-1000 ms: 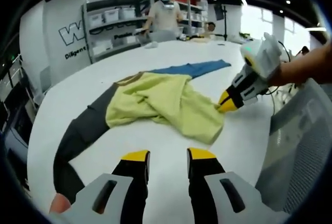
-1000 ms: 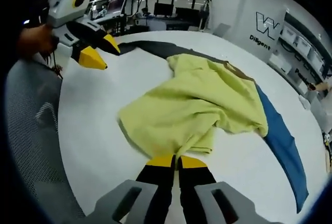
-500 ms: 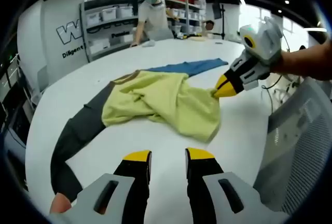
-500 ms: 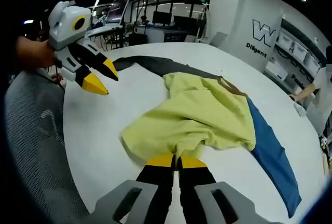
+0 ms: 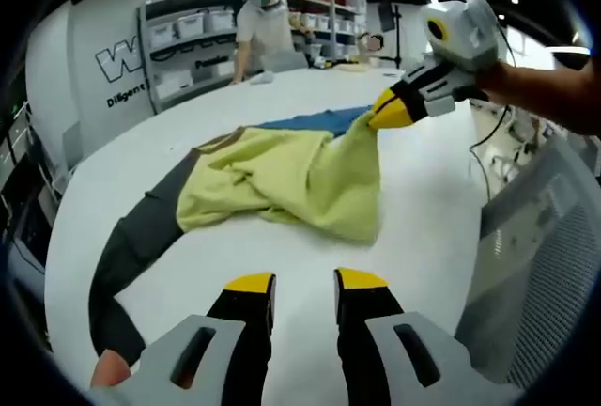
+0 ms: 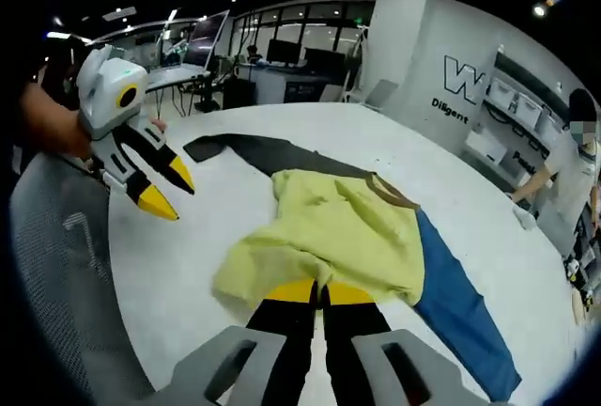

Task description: Fold the garment on the visible template until the final outline fits inside the template.

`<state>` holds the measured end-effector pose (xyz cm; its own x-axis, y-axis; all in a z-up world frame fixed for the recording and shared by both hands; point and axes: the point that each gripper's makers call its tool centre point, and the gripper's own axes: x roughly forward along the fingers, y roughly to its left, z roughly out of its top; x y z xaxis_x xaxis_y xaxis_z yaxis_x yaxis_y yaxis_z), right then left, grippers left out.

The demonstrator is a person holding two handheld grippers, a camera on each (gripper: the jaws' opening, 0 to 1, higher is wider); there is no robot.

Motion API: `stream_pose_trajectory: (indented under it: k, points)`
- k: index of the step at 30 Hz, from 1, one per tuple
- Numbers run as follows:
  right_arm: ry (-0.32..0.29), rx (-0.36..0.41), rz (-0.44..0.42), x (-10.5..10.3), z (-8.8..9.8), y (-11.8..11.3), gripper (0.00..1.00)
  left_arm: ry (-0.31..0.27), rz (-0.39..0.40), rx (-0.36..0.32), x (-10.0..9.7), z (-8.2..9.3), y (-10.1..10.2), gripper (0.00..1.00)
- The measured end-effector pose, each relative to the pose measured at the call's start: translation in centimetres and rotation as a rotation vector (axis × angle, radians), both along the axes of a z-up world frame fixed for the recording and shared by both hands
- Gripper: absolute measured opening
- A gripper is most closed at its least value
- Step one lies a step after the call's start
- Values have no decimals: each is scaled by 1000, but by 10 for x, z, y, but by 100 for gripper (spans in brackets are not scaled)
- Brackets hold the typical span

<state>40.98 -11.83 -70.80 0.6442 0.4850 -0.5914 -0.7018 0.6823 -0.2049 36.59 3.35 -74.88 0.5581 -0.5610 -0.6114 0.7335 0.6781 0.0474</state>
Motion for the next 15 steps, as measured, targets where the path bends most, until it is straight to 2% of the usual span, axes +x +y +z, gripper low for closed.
stream_pose_trajectory:
  k: [6,15]
  points:
    - [-33,1,2,15,15,3,0,-10,-67,2,-9,3,-18,22]
    - [-56,4,20,23,26,12,0,-52,-241,-5,-28,14,-71,22]
